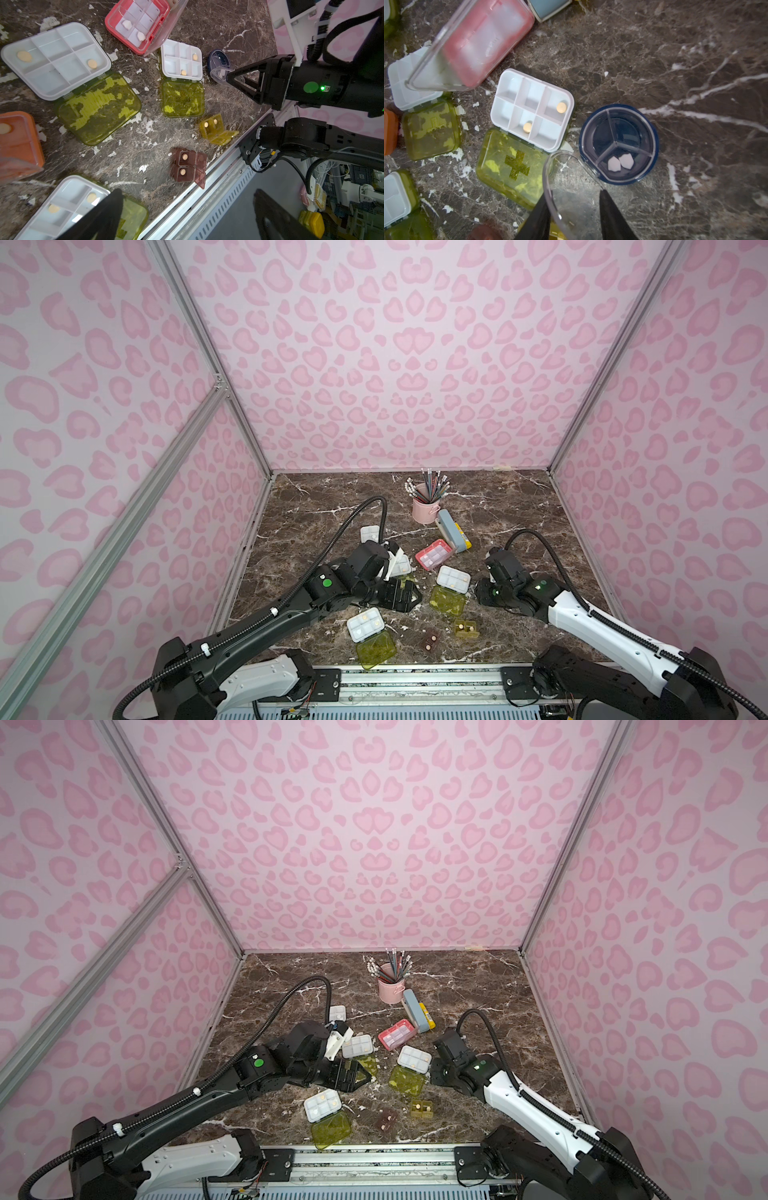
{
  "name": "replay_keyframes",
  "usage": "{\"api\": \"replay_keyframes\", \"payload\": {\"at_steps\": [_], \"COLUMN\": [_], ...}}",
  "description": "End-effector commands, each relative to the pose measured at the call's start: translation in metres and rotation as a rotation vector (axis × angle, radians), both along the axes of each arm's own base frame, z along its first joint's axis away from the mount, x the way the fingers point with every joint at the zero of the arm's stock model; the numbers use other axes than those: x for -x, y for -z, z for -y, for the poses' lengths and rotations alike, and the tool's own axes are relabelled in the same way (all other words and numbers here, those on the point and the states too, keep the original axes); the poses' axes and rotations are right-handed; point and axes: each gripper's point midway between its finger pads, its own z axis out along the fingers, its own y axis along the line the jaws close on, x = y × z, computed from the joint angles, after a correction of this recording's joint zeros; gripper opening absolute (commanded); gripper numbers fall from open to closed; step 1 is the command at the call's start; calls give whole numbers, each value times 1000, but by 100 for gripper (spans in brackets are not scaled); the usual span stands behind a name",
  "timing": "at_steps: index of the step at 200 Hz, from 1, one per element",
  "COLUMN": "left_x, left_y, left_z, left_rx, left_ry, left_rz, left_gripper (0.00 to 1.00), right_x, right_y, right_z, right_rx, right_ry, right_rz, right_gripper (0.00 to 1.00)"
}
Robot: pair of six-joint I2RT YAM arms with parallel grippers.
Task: Close pillboxes
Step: Adjust the pillbox at the center of the board.
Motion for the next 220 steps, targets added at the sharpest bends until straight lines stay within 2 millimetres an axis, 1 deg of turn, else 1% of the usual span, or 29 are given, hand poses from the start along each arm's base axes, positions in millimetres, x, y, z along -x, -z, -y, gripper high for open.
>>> {"api": "replay_keyframes", "payload": {"at_steps": [1, 16, 63, 111, 156, 220], "left_x": [-2, -2, -2, -3, -4, -4], "left_y": [-2, -1, 0, 2, 2, 4], "left_z": [4, 4, 5, 10, 12, 16], "left_rx": [22, 23, 23, 23, 28, 28], "left_ry": [2, 0, 1, 11, 13, 20], "left_rz": [7, 4, 1, -15, -18, -27], "left_gripper": [99, 99, 99, 99, 99, 98], "right_x": [0, -2, -6, -12, -14, -15], "right_y": [4, 5, 7, 4, 4, 2], "right_z": [1, -1, -7, -10, -6, 1], "right_rx": [8, 2, -34, -54, -41, -36], "right_ry": [8, 8, -4, -9, -5, 10], "right_rz": [-11, -15, -32, -27, -23, -15], "right_gripper": [35, 31, 28, 21, 14, 0]}}
